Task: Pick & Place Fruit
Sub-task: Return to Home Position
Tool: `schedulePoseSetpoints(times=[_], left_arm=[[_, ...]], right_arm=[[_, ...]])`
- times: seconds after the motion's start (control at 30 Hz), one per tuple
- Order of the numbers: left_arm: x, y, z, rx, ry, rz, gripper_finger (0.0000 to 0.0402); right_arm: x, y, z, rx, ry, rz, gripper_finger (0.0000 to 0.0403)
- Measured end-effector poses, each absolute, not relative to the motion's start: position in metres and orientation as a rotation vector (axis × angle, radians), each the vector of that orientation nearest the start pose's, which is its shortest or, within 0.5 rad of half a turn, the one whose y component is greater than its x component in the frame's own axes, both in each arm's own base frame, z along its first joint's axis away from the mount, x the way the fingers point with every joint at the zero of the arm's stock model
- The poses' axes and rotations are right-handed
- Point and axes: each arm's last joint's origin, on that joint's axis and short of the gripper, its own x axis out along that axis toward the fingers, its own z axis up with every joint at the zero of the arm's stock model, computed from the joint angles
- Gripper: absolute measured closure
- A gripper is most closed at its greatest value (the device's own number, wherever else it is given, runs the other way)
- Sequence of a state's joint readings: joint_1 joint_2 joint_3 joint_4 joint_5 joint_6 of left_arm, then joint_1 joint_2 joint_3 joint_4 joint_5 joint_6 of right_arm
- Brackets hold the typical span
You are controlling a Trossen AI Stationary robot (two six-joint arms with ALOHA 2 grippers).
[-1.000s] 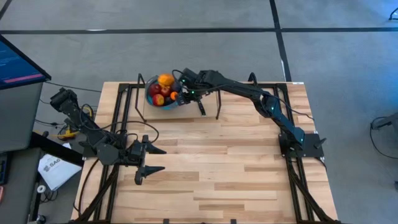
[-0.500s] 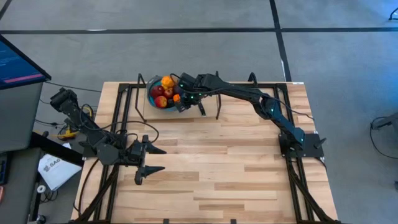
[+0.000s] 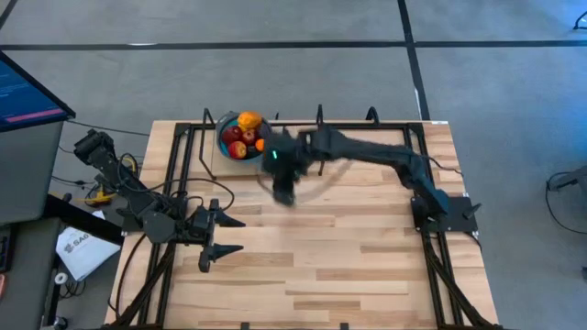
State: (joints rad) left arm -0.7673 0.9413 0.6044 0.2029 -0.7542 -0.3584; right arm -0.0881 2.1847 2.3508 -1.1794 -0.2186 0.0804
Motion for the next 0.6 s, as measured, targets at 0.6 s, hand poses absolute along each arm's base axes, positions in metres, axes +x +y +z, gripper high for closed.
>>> schedulePoseSetpoints(times=[0.6], left_arm=[[0.163,-0.124,0.281,-0.250,0.093,0.026,0.0113]], right_arm=[[0.340,0.083,0.368,0.133,0.541,0.486,0.0305]])
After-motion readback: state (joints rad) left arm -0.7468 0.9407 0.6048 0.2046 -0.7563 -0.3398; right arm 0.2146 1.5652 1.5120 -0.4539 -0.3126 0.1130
